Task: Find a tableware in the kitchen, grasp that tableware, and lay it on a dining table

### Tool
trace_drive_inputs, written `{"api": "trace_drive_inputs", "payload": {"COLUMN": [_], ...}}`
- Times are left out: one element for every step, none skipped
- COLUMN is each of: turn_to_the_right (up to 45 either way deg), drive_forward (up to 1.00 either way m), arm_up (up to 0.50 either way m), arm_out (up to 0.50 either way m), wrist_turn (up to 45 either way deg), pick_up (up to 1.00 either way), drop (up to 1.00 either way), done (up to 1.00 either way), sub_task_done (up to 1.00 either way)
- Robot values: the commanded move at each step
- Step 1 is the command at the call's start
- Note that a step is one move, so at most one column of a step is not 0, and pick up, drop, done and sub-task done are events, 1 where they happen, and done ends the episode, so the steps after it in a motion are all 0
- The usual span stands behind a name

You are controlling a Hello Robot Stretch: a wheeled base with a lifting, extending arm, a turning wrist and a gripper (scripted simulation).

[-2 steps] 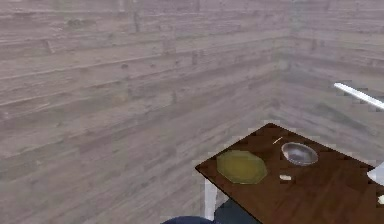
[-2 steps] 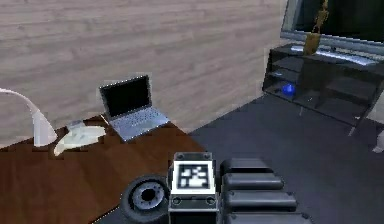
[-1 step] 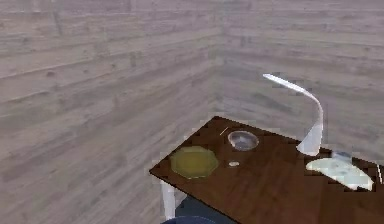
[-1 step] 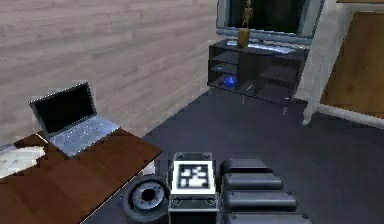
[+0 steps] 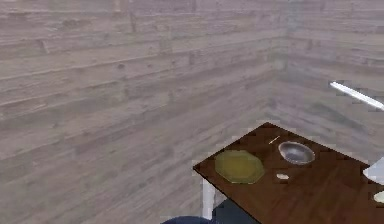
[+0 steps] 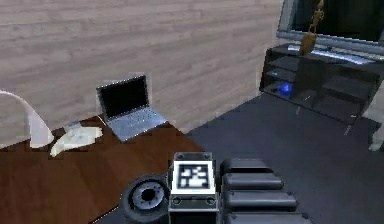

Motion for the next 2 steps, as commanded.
{"api": "trace_drive_inputs", "payload": {"turn_to_the_right": [9.0, 45.0], "drive_forward": [0.0, 0.0], "arm_up": [0.0, 0.0], "arm_out": [0.0, 0.0], "wrist_turn": [0.0, 0.0], "pick_up": [0.0, 0.0], "drop": [0.0, 0.0], "done": [0.0, 0.0], "sub_task_done": [0.0, 0.0]}}
